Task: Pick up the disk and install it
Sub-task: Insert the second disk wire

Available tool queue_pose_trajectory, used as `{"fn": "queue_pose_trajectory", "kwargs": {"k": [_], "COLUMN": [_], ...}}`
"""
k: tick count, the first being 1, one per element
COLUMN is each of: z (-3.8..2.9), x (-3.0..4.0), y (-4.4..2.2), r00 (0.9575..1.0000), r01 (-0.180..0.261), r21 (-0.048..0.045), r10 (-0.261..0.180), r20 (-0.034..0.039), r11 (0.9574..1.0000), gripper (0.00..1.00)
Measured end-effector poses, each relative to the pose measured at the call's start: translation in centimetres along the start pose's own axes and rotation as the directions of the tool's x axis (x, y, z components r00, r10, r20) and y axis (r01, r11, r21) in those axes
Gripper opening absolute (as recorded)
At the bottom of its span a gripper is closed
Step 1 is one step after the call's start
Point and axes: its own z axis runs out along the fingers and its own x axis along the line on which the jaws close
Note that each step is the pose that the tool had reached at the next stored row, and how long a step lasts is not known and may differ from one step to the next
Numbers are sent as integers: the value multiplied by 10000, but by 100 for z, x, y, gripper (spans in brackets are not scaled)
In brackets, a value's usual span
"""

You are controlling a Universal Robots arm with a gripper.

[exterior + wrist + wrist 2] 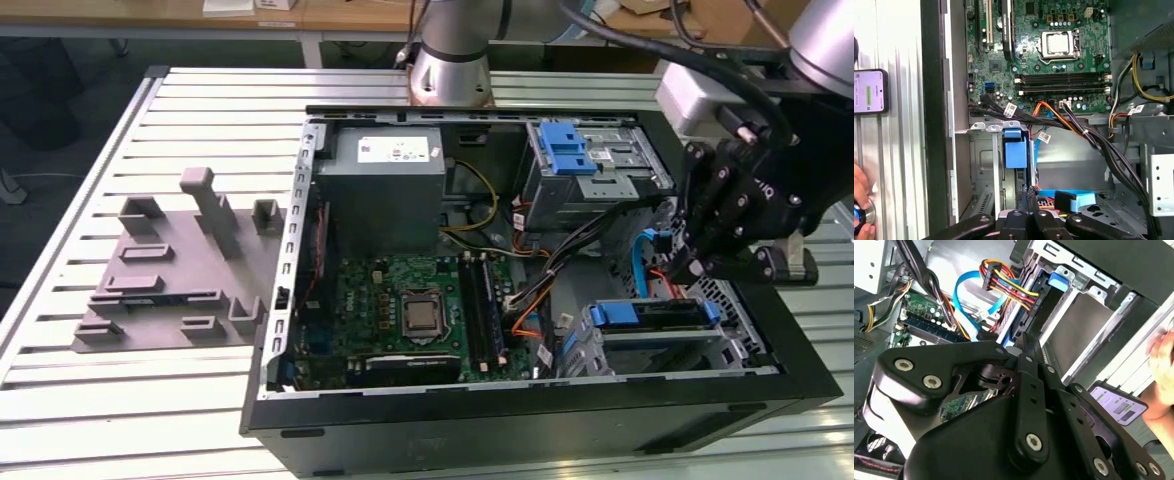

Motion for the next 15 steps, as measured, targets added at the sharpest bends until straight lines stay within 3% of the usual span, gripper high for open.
{"fn": "queue_pose_trajectory", "kwargs": {"k": [3,15], "z": [-49,-53], "x": [1,1], "y": [7,7], "r00": [10000,10000], "r01": [0,0], "r21": [9,16], "r10": [0,0], "r20": [2,1], "r11": [10000,10000], "gripper": [11,11]}}
